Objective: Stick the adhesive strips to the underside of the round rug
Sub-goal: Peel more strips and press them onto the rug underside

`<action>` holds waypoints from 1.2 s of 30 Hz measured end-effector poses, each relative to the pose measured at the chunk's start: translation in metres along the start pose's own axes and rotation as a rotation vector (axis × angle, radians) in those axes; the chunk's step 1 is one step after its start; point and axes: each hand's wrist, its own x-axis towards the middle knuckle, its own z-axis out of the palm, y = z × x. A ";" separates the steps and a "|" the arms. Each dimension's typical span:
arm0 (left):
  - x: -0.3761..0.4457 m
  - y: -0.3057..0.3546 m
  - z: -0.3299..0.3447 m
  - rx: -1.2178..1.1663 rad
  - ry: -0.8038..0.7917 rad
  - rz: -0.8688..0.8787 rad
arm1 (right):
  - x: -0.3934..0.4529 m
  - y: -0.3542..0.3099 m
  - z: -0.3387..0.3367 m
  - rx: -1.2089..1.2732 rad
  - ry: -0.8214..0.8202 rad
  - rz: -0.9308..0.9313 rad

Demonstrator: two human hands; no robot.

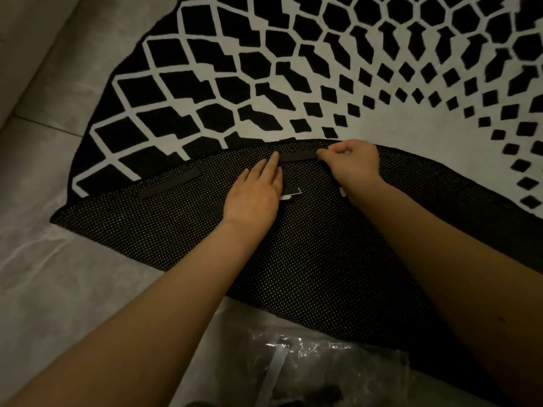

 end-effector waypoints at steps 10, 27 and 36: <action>0.006 0.008 0.004 -0.080 -0.052 -0.020 | -0.008 0.013 0.004 -0.010 0.167 -0.094; 0.008 -0.010 0.010 -0.175 -0.012 0.090 | -0.024 0.028 0.001 -1.106 -0.223 -0.792; 0.008 0.006 -0.004 -0.111 -0.086 -0.009 | -0.018 0.040 -0.036 -1.138 -0.046 -0.613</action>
